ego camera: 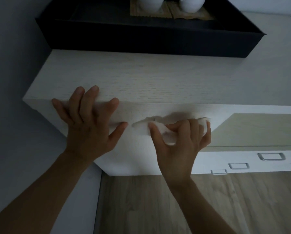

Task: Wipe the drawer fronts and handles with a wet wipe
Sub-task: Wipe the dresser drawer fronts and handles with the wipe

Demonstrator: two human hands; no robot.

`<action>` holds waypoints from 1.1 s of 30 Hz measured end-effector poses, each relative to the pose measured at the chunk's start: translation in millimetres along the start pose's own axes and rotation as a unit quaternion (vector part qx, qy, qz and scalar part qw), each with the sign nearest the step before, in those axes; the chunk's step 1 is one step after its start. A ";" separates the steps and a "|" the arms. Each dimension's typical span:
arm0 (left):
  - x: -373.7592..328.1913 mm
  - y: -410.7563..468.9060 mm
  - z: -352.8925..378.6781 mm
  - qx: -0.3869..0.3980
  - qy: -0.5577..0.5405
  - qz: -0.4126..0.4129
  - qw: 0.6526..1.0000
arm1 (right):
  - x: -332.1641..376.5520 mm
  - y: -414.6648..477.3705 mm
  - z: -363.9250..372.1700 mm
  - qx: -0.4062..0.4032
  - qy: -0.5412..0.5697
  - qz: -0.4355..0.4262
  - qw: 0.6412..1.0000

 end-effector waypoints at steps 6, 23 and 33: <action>-0.4 -0.9 0.3 0.003 -0.018 0.006 1.000 | -10.9 -5.9 -7.5 0.010 0.005 -0.044 0.999; 3.0 1.5 -2.5 0.023 -0.060 0.008 0.998 | -3.9 -5.0 -5.8 0.001 0.002 -0.048 0.999; 4.2 1.0 -2.1 0.023 -0.057 0.014 0.998 | -17.5 -13.7 -12.4 -0.021 0.044 -0.022 0.999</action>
Point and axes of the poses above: each hand's wrist, its own y-axis towards the middle knuckle, its own z-axis out of the palm, x = y × z, the point moved 3 cm from there along y, towards the middle knuckle, and after that the axes turned 10 degrees about -y, right-handed, at the moved point
